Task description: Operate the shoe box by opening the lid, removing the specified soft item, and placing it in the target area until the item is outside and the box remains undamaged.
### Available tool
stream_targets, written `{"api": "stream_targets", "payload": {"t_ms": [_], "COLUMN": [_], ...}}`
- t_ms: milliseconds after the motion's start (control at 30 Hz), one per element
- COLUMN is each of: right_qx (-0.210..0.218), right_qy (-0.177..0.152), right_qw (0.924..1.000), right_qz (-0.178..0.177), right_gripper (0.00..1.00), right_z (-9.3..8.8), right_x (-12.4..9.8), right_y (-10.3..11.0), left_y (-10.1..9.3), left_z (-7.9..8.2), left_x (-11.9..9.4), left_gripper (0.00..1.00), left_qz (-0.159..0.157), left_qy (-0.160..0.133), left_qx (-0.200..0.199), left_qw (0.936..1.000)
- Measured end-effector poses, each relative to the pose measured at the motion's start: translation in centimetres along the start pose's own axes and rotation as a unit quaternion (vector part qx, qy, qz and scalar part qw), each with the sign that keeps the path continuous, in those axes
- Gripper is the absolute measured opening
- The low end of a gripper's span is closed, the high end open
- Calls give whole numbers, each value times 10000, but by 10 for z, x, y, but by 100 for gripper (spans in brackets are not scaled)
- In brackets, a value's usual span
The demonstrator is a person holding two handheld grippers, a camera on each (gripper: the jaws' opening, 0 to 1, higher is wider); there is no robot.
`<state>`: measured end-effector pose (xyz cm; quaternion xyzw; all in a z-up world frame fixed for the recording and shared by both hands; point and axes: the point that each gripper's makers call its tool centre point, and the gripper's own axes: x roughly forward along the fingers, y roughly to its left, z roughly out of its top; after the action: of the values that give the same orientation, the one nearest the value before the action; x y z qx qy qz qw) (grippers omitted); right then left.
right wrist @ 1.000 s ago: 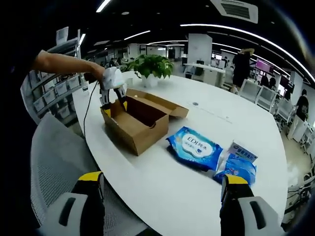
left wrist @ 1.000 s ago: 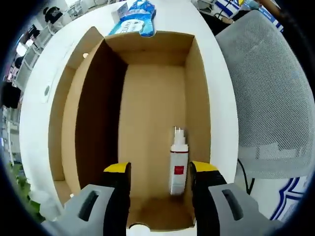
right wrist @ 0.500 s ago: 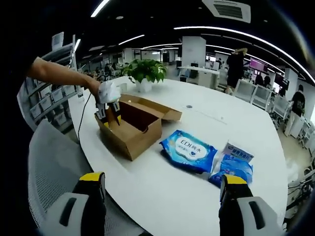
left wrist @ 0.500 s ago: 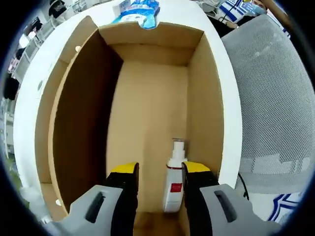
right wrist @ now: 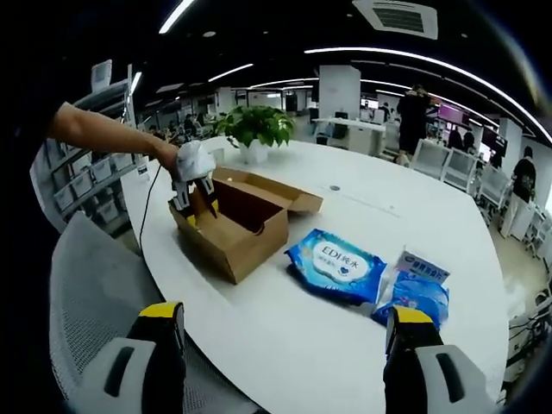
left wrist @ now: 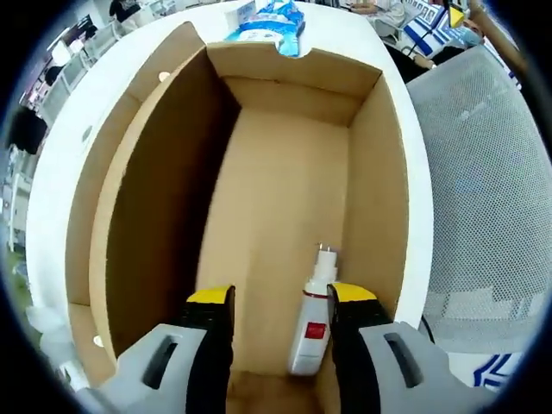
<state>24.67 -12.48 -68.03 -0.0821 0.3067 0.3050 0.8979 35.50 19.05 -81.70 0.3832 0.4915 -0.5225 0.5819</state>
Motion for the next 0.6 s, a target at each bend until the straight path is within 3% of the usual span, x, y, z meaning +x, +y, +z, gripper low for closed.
{"api": "stream_targets", "payload": {"t_ms": [133, 300, 467, 600], "right_qx": [51, 102, 90, 90], "right_qy": [26, 44, 87, 82], "right_qw": [10000, 9999, 9999, 9999], "right_qz": [-46, -65, -66, -81], "right_gripper": [97, 97, 97, 97], "right_z": [-5, -8, -10, -9], "right_x": [-2, -2, -1, -1], "right_y": [-1, -1, 1, 1], "left_y": [8, -4, -13, -16], "left_z": [-6, 3, 19, 22], "left_x": [-3, -9, -9, -3], "left_gripper": [38, 45, 46, 47], "left_qz": [180, -72, -291, -376], "left_qy": [17, -231, -492, -467], "left_qx": [20, -121, -165, -101], "left_qw": [9998, 9996, 9982, 9981]}}
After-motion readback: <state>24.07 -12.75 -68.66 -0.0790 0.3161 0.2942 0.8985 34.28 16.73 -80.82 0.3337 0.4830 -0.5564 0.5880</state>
